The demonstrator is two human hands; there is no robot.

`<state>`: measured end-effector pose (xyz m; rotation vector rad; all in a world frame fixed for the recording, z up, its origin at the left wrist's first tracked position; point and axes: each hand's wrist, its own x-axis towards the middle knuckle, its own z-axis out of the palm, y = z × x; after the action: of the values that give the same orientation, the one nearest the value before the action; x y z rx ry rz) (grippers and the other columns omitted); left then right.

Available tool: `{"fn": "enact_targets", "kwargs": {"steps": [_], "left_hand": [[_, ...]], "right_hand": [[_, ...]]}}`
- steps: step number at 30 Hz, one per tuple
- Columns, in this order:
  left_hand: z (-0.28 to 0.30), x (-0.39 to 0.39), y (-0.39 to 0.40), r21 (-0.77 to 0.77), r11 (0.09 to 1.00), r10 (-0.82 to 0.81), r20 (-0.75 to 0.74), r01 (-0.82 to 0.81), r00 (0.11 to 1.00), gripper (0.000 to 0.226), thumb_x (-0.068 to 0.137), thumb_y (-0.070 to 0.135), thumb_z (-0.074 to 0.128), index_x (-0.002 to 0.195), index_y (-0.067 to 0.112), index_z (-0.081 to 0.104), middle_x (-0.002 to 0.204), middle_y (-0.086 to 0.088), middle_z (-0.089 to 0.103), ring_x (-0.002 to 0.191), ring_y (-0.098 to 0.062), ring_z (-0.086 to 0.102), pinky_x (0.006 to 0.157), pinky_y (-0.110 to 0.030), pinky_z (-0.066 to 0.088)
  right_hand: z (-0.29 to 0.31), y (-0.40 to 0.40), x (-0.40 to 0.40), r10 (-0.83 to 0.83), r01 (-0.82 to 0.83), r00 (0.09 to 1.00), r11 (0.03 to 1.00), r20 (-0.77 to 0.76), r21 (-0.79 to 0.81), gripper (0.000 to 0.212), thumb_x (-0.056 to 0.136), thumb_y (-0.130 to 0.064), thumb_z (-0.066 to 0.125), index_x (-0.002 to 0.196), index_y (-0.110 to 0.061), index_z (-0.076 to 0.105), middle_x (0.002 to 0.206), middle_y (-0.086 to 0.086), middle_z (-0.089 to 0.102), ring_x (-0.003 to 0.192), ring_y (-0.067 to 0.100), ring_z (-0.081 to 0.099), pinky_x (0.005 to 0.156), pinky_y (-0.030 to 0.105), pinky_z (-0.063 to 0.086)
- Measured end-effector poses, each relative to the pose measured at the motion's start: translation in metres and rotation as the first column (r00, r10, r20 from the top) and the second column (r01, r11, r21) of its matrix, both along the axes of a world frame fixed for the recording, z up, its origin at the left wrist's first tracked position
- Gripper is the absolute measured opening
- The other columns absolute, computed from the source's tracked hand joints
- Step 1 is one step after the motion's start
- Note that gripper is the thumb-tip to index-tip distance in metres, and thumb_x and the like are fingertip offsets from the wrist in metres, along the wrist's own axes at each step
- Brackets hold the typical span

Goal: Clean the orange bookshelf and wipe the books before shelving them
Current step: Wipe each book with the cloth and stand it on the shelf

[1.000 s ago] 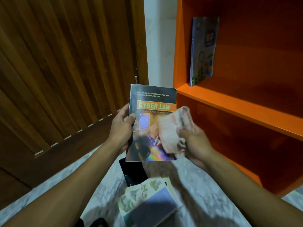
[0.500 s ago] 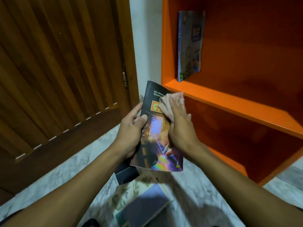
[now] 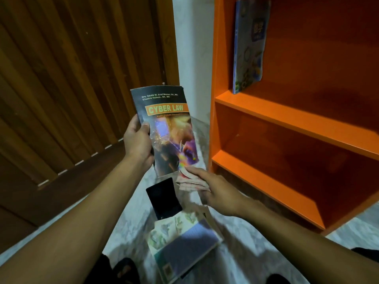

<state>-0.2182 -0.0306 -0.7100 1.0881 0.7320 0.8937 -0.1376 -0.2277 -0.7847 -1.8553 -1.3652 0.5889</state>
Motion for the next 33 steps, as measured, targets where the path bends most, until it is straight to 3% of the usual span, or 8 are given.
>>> {"fn": "enact_targets", "kwargs": {"steps": [3,6,9,12,16,20,24,33], "left_hand": [[-0.003,-0.006,0.007,0.107,0.994,0.003,-0.096,0.008,0.995,0.029,0.106,0.022,0.046,0.13,0.03,0.059,0.118,0.002,0.07,0.102,-0.016,0.072,0.087,-0.046,0.061],[-0.009,-0.014,0.007,0.123,0.991,-0.031,-0.163,0.051,0.986,0.028,0.106,0.021,0.045,0.127,0.034,0.057,0.119,0.001,0.069,0.102,-0.016,0.072,0.084,-0.044,0.062],[-0.012,-0.017,0.005,0.174,0.979,-0.061,-0.241,0.105,0.969,0.034,0.106,0.022,0.045,0.139,0.029,0.052,0.123,0.003,0.067,0.099,-0.013,0.072,0.077,-0.037,0.063],[-0.012,-0.017,-0.005,0.2,0.963,-0.115,-0.296,0.18,0.948,0.042,0.106,0.021,0.046,0.147,0.029,0.046,0.13,0.001,0.063,0.103,-0.015,0.07,0.078,-0.037,0.063],[-0.022,-0.009,-0.038,0.116,0.93,-0.312,-0.259,0.35,0.914,0.035,0.106,0.015,0.045,0.138,0.027,0.053,0.11,-0.003,0.072,0.087,-0.014,0.075,0.064,-0.03,0.059],[-0.038,0.012,-0.066,-0.036,0.895,-0.443,-0.168,0.444,0.881,0.036,0.103,0.005,0.046,0.13,0.022,0.063,0.108,-0.012,0.075,0.088,-0.022,0.075,0.07,-0.034,0.059],[-0.037,0.021,-0.059,-0.285,0.849,-0.444,0.071,0.445,0.893,0.028,0.1,0.005,0.049,0.121,0.008,0.068,0.11,-0.021,0.073,0.093,-0.031,0.074,0.076,-0.041,0.061],[-0.023,0.013,-0.009,-0.432,0.894,-0.094,0.088,0.123,0.992,0.034,0.108,0.013,0.035,0.134,0.017,0.057,0.127,-0.021,0.066,0.115,-0.04,0.064,0.093,-0.06,0.051]], "right_hand": [[0.01,0.002,0.014,-0.138,0.148,0.888,0.989,-0.44,-0.01,0.058,0.085,0.02,0.038,0.13,-0.01,0.057,0.101,0.004,0.067,0.051,0.002,0.055,0.048,0.016,0.041],[0.026,0.004,0.033,-0.242,0.281,0.672,0.958,-0.7,-0.062,0.056,0.085,0.019,0.041,0.113,-0.019,0.071,0.092,0.022,0.068,0.062,0.029,0.055,0.051,0.028,0.041],[0.058,-0.001,0.048,-0.279,0.374,0.582,0.926,-0.764,-0.053,0.049,0.091,0.016,0.04,0.118,-0.015,0.065,0.071,0.012,0.069,0.052,0.02,0.06,0.045,0.025,0.046],[0.08,0.0,0.054,-0.313,0.545,0.614,0.832,-0.725,0.103,0.036,0.093,0.012,0.044,0.109,-0.014,0.063,0.065,0.007,0.069,0.05,0.015,0.063,0.046,0.027,0.049],[0.069,0.018,0.051,-0.48,0.628,0.775,0.656,-0.41,0.419,0.05,0.09,0.002,0.046,0.126,-0.03,0.057,0.124,0.002,0.066,0.103,0.004,0.064,0.09,0.032,0.055],[0.045,0.026,0.033,-0.415,0.432,0.898,0.77,-0.146,0.469,0.068,0.09,0.011,0.045,0.143,-0.032,0.043,0.141,0.0,0.056,0.127,0.004,0.053,0.104,0.02,0.045],[0.022,0.028,0.016,-0.307,0.3,0.95,0.851,-0.055,0.432,0.075,0.082,0.014,0.044,0.147,-0.024,0.042,0.145,0.001,0.051,0.135,0.008,0.046,0.113,0.033,0.04],[0.01,0.019,-0.015,0.012,-0.021,0.999,0.941,0.03,0.338,0.067,0.075,0.012,0.04,0.136,-0.014,0.05,0.135,-0.009,0.054,0.131,0.0,0.046,0.108,0.019,0.037]]}}
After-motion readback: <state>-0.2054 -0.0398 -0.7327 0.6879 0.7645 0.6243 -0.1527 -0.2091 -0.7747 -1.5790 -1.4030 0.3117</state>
